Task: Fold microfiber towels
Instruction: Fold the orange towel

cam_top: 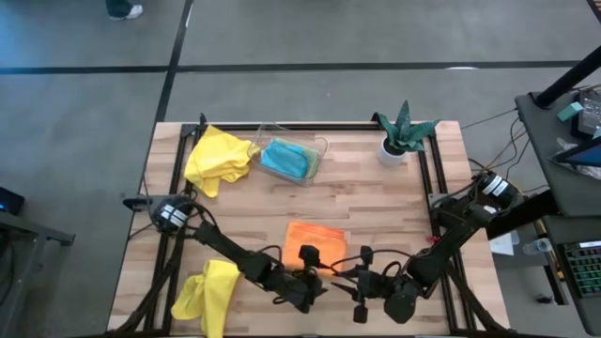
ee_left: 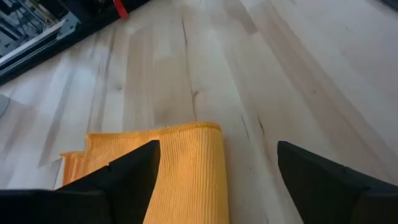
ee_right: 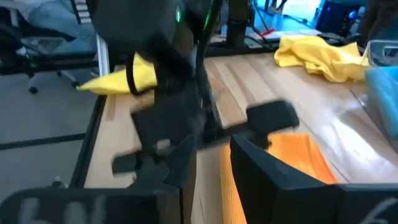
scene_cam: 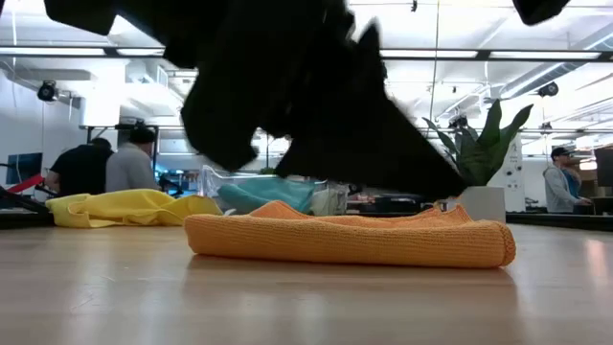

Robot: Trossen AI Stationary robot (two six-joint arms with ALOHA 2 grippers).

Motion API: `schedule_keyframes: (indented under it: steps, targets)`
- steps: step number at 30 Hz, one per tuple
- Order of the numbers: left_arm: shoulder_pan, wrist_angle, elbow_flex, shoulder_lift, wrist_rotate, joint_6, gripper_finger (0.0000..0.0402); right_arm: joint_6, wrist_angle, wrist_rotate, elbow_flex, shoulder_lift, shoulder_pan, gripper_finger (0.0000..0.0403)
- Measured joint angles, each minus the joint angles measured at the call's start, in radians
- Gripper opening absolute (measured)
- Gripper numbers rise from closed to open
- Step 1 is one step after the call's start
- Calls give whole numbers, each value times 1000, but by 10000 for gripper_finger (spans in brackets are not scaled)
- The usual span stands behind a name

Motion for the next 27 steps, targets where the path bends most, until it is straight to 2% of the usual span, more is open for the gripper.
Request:
schedule_keyframes:
  steps: [12,16,27]
  targets:
    - [45,2,-3,34,0,17,306,-68,3,3,43,2,21,86]
    - [59,3,-4,34,39,16,306,-74,3,3,54,2,21,89]
    - [59,-8,-15,34,46,17,306,-82,0,2,50,2,25,84]
